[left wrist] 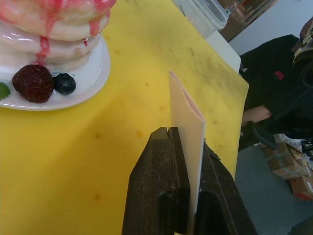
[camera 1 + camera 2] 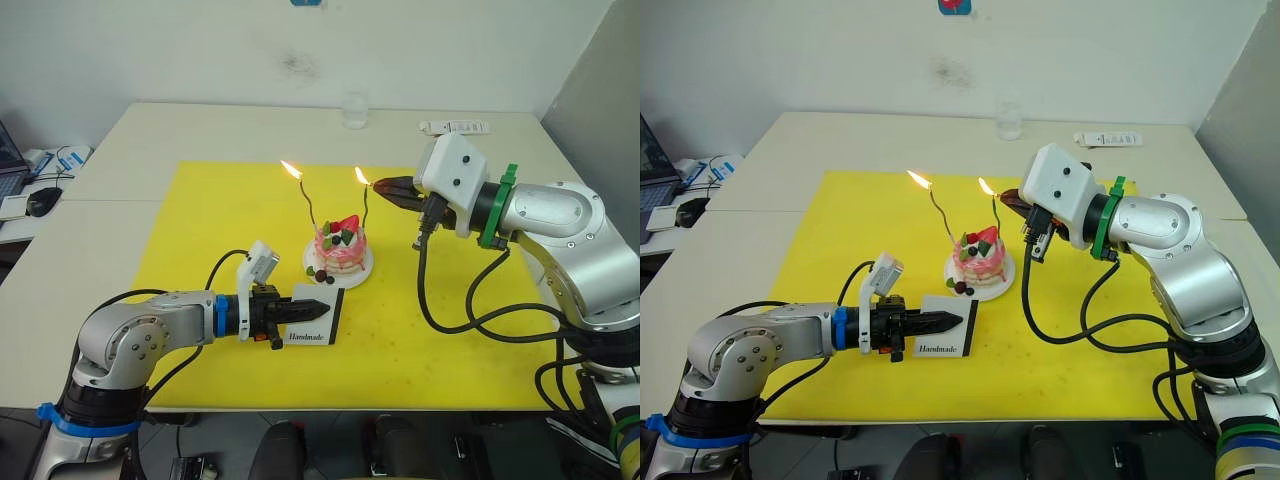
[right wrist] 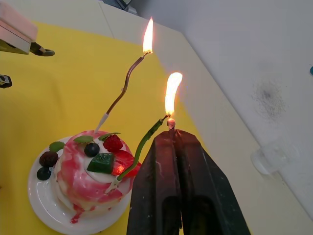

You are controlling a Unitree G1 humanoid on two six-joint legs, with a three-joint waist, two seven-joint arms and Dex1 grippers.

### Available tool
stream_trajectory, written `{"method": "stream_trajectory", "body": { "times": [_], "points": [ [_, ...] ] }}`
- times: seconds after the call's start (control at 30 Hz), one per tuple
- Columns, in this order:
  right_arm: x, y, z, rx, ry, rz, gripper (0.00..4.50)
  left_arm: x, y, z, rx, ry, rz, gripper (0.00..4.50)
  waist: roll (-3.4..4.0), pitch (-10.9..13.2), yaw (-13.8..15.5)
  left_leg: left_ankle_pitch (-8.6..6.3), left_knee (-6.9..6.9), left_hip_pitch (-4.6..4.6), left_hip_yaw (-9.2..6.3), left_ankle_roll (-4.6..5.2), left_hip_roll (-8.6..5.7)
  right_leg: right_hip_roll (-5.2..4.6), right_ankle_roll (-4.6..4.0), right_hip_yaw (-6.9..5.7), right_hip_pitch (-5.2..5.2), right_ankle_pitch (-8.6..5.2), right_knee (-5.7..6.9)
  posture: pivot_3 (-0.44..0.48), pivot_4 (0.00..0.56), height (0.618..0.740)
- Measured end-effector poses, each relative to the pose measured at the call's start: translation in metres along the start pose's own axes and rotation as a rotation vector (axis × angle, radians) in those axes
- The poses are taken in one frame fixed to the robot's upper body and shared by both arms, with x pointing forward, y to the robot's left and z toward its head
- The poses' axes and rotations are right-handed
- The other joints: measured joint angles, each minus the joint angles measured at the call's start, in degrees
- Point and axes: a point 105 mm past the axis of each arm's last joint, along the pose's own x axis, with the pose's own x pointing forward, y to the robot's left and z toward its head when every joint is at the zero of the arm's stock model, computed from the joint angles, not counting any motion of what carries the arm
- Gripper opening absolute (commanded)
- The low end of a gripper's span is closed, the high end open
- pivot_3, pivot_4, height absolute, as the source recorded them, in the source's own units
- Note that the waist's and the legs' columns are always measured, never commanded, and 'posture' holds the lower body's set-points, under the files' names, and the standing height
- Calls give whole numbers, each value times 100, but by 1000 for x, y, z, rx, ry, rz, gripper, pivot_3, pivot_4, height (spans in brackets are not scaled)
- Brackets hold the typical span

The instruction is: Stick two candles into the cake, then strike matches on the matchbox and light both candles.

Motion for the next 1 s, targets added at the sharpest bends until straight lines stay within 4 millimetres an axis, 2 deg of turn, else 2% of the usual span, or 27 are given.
{"method": "stream_trajectory", "body": {
  "times": [1.0],
  "points": [
    [1, 6, -5, 11, 9, 18, 36, 2, -1, 1, 2, -4, -6, 0, 0, 0, 0, 0, 0, 0, 0, 0, 0, 0, 0, 0, 0, 0, 0, 0, 150, 740]
  ]
}}
